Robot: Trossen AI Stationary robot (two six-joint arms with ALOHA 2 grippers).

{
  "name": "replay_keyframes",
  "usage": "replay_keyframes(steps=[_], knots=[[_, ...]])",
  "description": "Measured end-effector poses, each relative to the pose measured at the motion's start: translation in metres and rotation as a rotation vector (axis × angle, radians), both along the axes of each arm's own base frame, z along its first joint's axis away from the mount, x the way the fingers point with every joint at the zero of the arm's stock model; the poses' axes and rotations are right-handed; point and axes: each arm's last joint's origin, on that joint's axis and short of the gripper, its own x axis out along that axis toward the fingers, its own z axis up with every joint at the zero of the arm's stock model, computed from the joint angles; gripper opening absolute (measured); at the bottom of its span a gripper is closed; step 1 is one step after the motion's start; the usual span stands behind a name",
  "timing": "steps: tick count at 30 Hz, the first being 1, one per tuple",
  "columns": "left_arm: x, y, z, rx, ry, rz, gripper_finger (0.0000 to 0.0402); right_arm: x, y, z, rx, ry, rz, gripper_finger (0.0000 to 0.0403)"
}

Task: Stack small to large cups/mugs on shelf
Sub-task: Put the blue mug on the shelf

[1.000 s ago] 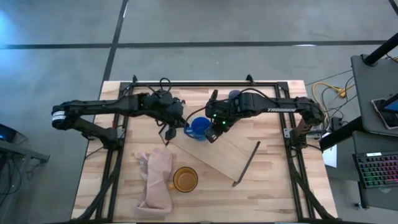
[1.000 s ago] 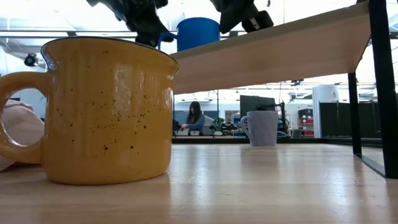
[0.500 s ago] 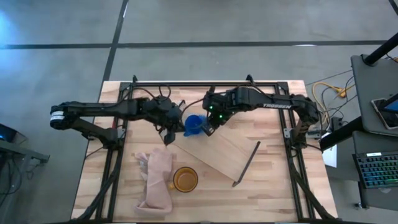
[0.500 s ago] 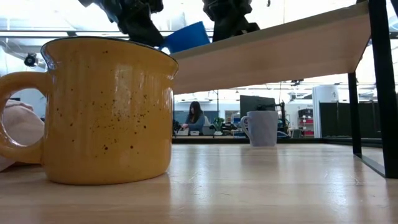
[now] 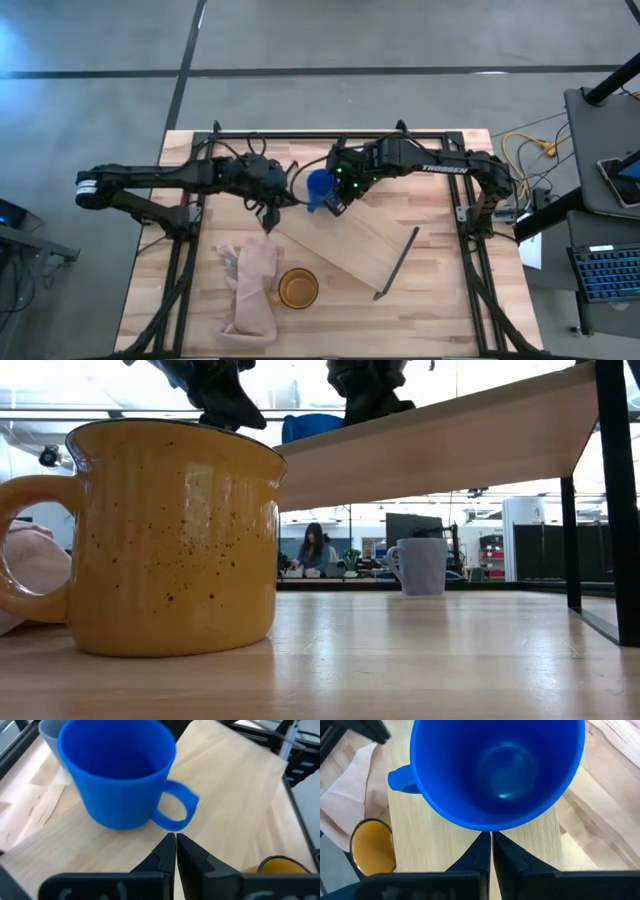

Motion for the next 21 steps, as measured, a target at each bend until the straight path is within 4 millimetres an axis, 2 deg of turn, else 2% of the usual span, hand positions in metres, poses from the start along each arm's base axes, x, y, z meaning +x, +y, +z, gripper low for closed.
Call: replay_keyframes(steps=[3, 8, 21], knots=[[0.001, 0.0, -0.001, 0.0, 0.006, 0.003, 0.0, -0.005, 0.0, 0.001, -0.016, 0.044, 0.007, 0.0011], [0.001, 0.001, -0.002, 0.019, 0.007, 0.023, 0.0, -0.021, -0.006, 0.008, -0.139, 0.171, -0.038, 0.0011], [0.001, 0.002, -0.001, 0.016, 0.003, 0.031, 0.0, -0.015, -0.06, -0.006, -0.135, 0.075, -0.104, 0.0011]])
